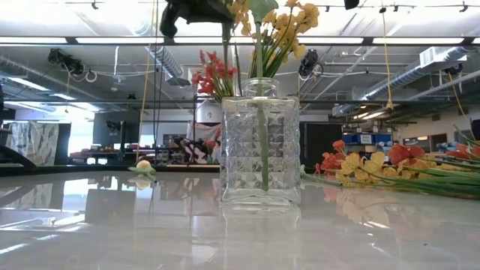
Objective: Sort flowers into vase by color
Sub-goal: Put the left yellow flowers into the middle transparent vase
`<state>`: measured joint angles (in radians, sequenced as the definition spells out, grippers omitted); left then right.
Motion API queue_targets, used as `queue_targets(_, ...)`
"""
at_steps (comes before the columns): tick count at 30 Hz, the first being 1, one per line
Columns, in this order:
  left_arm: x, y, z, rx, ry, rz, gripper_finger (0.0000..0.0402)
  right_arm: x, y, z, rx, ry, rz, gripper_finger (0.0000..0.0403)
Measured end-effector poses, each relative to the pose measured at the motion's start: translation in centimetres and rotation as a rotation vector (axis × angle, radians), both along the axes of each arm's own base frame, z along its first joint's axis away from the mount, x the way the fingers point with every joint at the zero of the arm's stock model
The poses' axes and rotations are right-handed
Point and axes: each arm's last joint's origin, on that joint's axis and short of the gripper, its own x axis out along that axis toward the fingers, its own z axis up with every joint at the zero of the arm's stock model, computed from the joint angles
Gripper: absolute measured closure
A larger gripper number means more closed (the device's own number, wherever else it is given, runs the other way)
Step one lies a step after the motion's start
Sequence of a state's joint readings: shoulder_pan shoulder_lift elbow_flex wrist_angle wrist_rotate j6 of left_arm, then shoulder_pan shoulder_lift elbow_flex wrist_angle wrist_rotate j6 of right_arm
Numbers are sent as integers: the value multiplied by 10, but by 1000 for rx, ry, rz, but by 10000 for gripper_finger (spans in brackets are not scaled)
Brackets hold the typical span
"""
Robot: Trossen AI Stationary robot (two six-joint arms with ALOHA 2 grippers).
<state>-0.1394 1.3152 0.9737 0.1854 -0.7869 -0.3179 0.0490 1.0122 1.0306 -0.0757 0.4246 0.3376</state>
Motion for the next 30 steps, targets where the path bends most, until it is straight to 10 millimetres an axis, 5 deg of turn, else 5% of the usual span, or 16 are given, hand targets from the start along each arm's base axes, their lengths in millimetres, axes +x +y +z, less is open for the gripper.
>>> queue_targets(12, 24, -4, -23, 33, 35, -29, 378, 0, 0, 0, 0, 0, 0, 142)
queue_targets(30, 32, -7, -33, 54, 74, -38, 379, 0, 0, 0, 0, 0, 0, 142)
